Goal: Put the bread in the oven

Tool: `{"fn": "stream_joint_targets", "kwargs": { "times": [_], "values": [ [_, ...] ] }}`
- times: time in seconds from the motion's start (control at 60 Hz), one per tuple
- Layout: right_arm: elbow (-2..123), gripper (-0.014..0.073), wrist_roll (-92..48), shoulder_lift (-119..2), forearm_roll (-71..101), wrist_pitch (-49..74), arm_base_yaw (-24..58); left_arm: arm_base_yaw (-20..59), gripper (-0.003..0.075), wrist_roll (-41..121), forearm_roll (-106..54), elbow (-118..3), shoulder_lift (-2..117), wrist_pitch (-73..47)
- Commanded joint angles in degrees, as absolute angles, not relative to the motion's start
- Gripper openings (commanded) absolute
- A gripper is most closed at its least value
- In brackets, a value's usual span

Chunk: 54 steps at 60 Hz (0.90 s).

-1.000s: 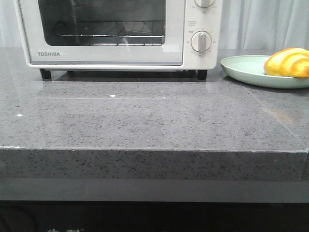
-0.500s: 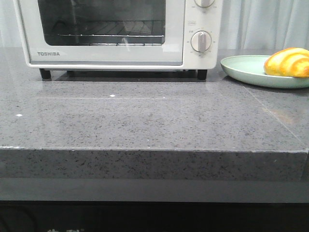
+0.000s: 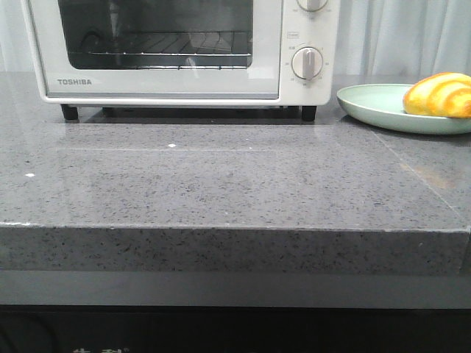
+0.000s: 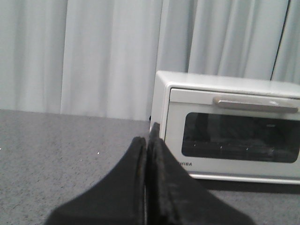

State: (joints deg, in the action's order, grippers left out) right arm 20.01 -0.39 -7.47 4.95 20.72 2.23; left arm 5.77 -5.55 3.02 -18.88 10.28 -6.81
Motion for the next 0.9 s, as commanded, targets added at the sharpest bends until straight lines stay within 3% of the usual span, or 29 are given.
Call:
{"fn": "stream_joint_targets", "kwargs": {
  "times": [0.0, 0.25, 0.583, 0.883],
  "values": [
    [25.3, -0.0057, -1.0, -13.2, 5.1, 21.6, 1.9, 5.7, -0.0021, -6.1, 5.6, -24.3, 18.6, -5.1],
    [28.9, -0.0057, -1.0, -22.0, 5.1, 22.4, 1.9, 7.8, -0.0021, -6.1, 5.7, -32.5, 37.7, 3.7],
    [29.0, -0.0057, -1.0, -22.3, 5.1, 22.0, 1.9, 21.4, -0.0021, -6.0, 11.1, -46.9, 60.7, 15.4],
    [29.1, -0.0057, -1.0, -22.3, 5.1, 22.0, 1.9, 25.7, -0.0021, -6.0, 8.3, -62.2, 76.7, 9.5]
  ]
}}
